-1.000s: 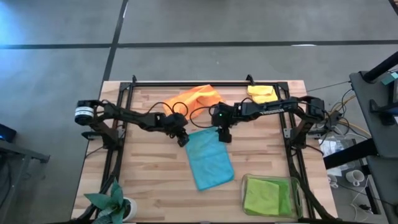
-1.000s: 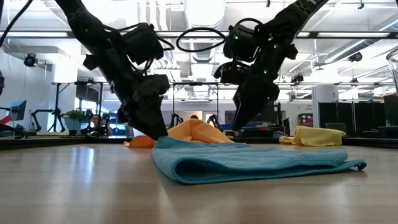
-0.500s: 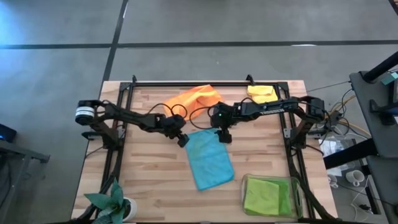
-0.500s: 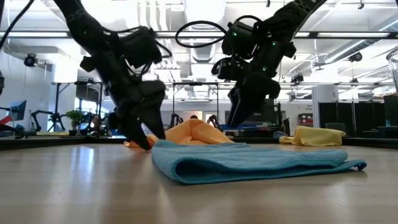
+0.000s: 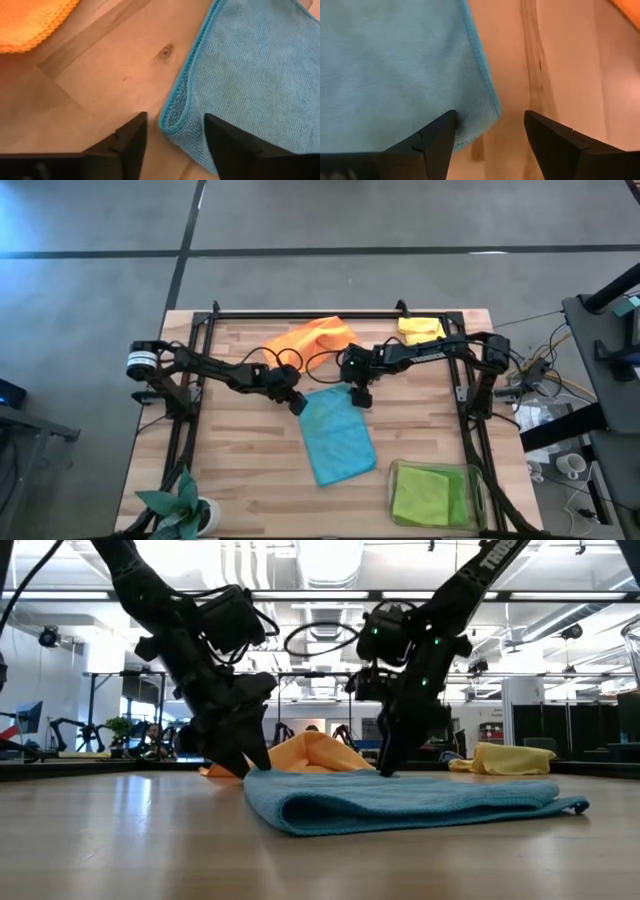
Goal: Fold microfiber towels
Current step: Fold the blue microfiber towel
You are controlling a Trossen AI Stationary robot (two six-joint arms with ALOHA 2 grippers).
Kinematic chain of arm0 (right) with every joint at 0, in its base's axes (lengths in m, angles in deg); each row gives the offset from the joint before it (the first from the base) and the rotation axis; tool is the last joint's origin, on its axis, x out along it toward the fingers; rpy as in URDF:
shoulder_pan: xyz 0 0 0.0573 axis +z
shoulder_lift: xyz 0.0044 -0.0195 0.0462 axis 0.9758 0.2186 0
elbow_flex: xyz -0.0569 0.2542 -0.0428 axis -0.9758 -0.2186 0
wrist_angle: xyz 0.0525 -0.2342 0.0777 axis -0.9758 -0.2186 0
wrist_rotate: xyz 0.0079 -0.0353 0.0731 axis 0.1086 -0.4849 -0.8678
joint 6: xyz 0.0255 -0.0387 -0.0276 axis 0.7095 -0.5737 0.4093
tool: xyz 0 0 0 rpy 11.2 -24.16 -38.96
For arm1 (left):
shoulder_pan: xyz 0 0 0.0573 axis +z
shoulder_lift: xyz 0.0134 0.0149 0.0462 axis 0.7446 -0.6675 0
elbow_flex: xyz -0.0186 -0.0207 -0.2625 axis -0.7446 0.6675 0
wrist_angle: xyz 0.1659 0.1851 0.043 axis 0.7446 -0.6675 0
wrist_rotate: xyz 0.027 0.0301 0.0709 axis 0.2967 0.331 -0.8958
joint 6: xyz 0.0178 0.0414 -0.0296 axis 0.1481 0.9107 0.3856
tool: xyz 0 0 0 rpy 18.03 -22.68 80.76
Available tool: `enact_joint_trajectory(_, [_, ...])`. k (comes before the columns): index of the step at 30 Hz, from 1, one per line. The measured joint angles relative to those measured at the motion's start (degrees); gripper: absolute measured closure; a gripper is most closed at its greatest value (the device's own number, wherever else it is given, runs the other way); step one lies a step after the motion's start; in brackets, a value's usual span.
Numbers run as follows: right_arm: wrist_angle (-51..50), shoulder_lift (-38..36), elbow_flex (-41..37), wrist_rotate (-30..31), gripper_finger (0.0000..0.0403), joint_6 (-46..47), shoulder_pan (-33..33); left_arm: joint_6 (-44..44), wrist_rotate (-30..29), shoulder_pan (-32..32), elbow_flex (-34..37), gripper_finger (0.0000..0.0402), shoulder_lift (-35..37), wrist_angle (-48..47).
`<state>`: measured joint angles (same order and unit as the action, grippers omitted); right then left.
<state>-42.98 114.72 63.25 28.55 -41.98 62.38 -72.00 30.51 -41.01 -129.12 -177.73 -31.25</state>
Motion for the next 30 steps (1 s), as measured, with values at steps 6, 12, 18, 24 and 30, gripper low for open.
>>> enact_joint_trajectory(6, [-0.02,3.12,2.17,-2.77,0.0159,-1.01,0.14,3.13,2.29,-0.97,0.39,0.0318,-0.27,3.10])
enact_joint_trajectory(12, [-0.45,3.18,3.50,-3.42,0.0196,-0.73,0.36,6.16,2.24,-1.57,-0.31,0.0394,-0.28,3.48])
enact_joint_trajectory(18, [0.97,3.31,4.04,-5.48,0.0313,-3.14,0.75,10.01,-1.61,-0.67,-0.28,0.0394,-0.19,2.79])
enact_joint_trajectory(24, [1.36,2.90,5.32,2.57,0.0390,-5.47,0.16,16.46,-5.39,2.17,-1.82,0.0394,1.90,-2.42])
enact_joint_trajectory(30, [-4.85,-0.17,9.55,10.91,0.0393,-10.35,0.13,22.53,-13.47,3.49,-3.28,0.0394,9.47,-10.08])
